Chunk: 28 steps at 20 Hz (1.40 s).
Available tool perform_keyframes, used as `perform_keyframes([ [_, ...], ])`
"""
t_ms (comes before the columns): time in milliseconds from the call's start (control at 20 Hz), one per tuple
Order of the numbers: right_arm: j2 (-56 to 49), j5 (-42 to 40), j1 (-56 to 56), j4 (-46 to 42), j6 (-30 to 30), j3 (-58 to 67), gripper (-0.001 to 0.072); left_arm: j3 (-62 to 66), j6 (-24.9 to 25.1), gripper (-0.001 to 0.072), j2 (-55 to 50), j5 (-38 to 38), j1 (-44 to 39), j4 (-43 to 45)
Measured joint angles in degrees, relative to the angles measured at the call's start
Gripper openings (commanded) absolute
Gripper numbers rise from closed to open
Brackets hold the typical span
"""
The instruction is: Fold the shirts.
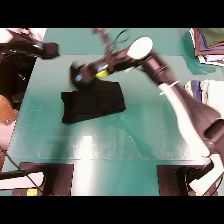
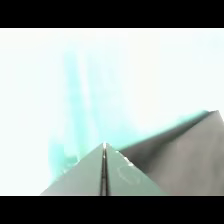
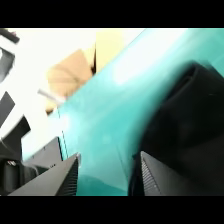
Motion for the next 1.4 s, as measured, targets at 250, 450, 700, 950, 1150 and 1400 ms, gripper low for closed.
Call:
perform_keyframes([
  [250,-0.37,1.27,-0.11,-5.07,-1.38,-3.65,0.0453,0.00,0.09,0.0025,4.24,-1.88,4.59,1.29],
  [450,4.37,3.13,-8.55,-11.41,2.10,-14.49,0.0463,-0.02,0.24,0.0025,5.01,-3.23,5.46,1.64],
  [700,7.54,3.65,-22.16,-12.81,6.47,-29.11,0.0667,-0.02,0.28,0.0025,5.25,-4.26,5.77,1.20],
  [950,2.97,2.91,-26.49,-7.43,7.34,-33.31,0.0630,-0.02,0.26,0.0025,5.27,-4.59,5.81,0.79],
  [1150,-3.58,3.45,-23.30,-1.09,6.47,-28.00,0.0481,-0.02,0.28,0.0025,5.27,-4.68,5.84,-0.02],
  [1400,-9.49,4.50,-17.44,-0.28,5.73,-18.62,0.0019,-0.02,0.26,0.0025,5.27,-5.05,4.39,-0.61],
])
